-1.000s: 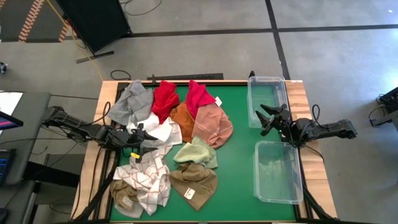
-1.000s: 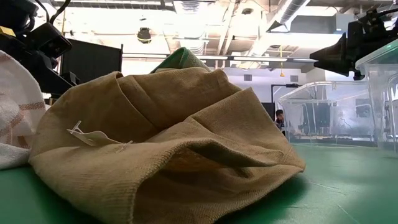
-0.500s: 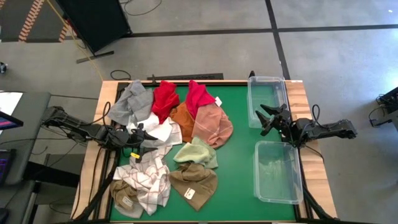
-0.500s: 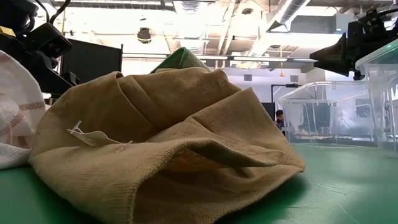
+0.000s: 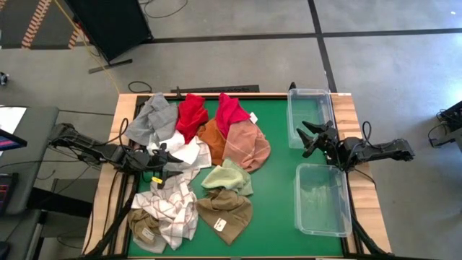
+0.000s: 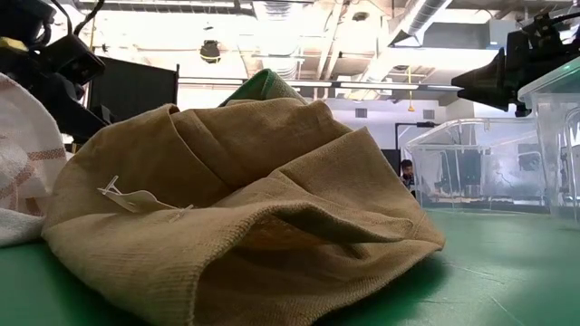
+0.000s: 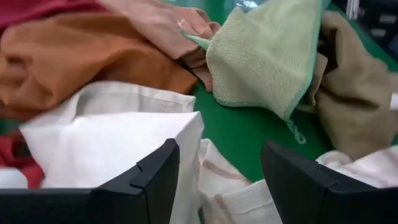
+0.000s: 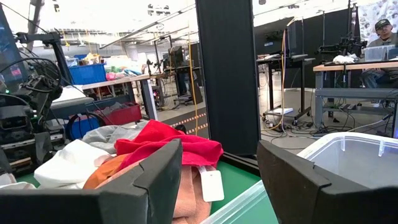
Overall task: Sort towels by color in basket
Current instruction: Put the white patterned towel into the bottom transparent bin
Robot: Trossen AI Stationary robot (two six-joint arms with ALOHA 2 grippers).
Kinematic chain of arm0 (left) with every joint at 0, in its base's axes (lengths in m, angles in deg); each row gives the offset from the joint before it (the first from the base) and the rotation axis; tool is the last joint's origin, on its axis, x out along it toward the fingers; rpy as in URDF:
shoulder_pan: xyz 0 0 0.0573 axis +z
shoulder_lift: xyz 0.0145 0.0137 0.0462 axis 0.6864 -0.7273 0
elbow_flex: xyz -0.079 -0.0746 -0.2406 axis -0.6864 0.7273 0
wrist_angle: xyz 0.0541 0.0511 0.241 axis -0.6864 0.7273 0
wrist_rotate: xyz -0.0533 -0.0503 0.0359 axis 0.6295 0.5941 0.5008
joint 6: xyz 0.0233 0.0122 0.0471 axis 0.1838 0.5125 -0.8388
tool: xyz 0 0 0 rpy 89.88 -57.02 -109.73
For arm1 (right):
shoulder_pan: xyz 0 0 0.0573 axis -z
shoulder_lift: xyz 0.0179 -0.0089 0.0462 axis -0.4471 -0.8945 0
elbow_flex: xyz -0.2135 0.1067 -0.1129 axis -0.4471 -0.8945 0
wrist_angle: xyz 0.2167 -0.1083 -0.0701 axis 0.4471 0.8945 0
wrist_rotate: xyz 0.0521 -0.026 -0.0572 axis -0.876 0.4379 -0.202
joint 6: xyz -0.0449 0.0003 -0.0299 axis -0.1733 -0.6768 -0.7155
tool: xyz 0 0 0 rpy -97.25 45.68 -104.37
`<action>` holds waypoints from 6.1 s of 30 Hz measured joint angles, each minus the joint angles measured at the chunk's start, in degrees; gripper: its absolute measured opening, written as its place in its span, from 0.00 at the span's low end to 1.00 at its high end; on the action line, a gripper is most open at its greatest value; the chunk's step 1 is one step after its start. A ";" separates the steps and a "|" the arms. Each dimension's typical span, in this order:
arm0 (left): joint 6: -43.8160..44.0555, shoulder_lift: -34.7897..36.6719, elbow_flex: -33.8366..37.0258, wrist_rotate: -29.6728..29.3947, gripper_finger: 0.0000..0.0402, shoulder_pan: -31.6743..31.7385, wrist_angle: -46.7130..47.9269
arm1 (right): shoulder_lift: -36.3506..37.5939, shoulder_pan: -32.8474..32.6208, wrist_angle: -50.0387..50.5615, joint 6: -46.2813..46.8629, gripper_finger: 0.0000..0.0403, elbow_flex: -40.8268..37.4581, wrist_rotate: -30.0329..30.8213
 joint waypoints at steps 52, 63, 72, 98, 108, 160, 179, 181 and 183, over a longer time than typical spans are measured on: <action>17.33 -69.92 -38.71 16.96 0.85 -17.92 18.91 | 0.02 0.00 -0.04 0.00 0.59 0.00 0.00; 8.10 -70.51 -41.79 14.81 0.17 -15.89 17.29 | 0.02 0.00 -0.30 0.00 0.59 0.00 -0.02; 6.55 -64.62 -44.60 15.14 0.09 -13.97 20.52 | 0.02 0.00 -0.37 0.00 0.59 0.00 -0.02; 8.67 -56.75 -49.94 3.13 0.44 -15.91 30.34 | 0.00 0.00 -0.41 0.00 0.59 0.00 -0.02; 4.03 -58.96 -49.94 4.35 0.69 -15.37 23.53 | 0.02 0.00 -0.39 0.00 0.59 0.00 0.00; -25.90 -40.62 -50.10 -4.07 0.03 -10.41 -9.31 | 0.01 0.01 -0.41 0.00 0.59 0.00 -0.02; -31.39 -47.10 -50.10 13.72 0.04 3.28 -39.91 | 0.00 0.02 -0.39 0.00 0.59 0.02 -0.02; -32.79 -48.32 -50.07 15.79 0.04 3.20 -42.12 | 0.00 0.00 -0.43 0.00 0.59 0.01 -0.01; -34.57 -50.07 -50.07 17.79 0.04 3.02 -48.16 | 0.01 0.00 -0.42 0.00 0.59 0.02 -0.02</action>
